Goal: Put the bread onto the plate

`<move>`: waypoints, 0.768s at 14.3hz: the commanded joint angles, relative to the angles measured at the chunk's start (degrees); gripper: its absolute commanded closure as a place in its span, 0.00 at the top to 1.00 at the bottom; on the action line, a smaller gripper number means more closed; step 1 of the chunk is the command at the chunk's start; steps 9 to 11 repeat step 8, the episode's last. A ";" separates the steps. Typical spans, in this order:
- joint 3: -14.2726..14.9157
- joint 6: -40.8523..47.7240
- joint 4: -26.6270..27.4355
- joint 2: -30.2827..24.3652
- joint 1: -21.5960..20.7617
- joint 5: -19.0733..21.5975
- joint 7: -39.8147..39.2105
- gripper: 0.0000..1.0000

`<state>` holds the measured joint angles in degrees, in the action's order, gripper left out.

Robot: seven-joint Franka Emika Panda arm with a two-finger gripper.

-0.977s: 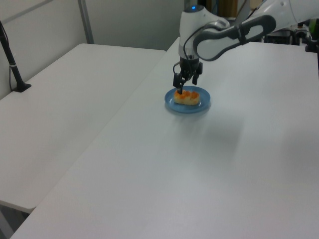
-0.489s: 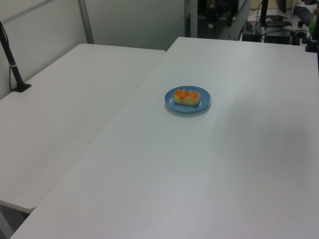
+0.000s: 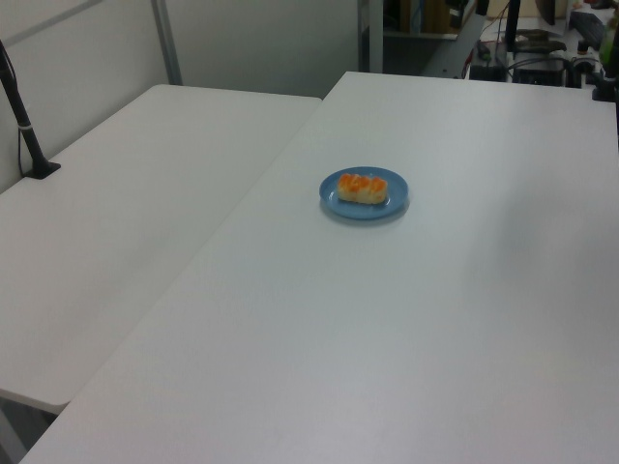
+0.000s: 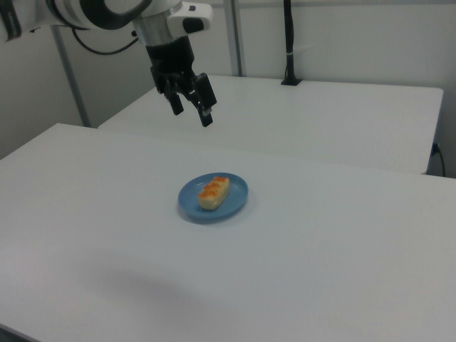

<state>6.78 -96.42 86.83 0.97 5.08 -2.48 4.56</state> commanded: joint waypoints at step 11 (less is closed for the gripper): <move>-0.19 -0.44 5.10 -3.08 -1.57 -1.56 -11.15 1.00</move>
